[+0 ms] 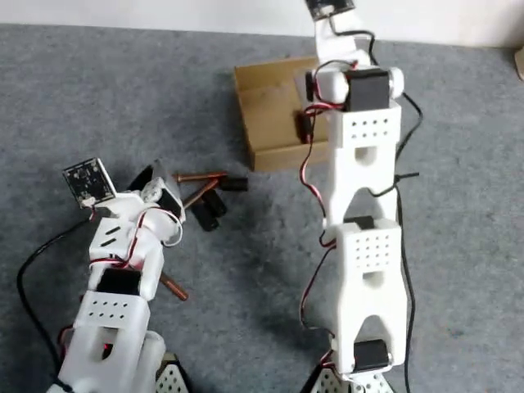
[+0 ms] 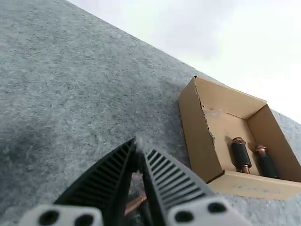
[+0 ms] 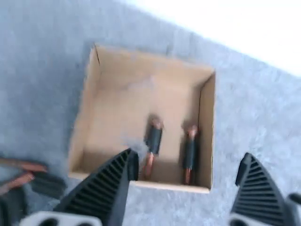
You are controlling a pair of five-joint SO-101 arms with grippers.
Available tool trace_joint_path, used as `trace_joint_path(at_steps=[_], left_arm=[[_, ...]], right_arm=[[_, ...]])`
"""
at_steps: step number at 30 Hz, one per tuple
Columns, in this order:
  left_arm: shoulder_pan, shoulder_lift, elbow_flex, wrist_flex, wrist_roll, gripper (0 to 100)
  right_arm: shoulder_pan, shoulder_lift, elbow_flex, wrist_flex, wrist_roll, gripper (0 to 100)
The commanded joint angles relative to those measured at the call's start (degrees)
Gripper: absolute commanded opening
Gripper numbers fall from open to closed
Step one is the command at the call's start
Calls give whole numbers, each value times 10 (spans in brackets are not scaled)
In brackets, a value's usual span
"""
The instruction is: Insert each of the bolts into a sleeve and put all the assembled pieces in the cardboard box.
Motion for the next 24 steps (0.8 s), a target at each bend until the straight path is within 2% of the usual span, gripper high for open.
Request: trace_joint_path(at_steps=[1, 6, 9, 14, 18, 20, 24], left_arm=[[-7, 3, -32, -13, 1, 7], [-8, 2, -33, -13, 1, 7], [-19, 1, -34, -13, 1, 7], [-48, -2, -37, -13, 1, 7], [-75, -1, -44, -11, 1, 7], [-82, -2, -44, -11, 1, 7], [-82, -2, -44, -11, -2, 7]], right_arm=[[-34, -138, -65, 12, -20, 301], [-115, -294, -61, 12, -20, 300], [-180, -350, 12, 12, -20, 300], [-265, -407, 322, 10, -14, 300], [-328, -414, 560, 7, 111, 300], [-337, -414, 659, -22, 150, 300], [-335, -414, 832, -143, 156, 300]])
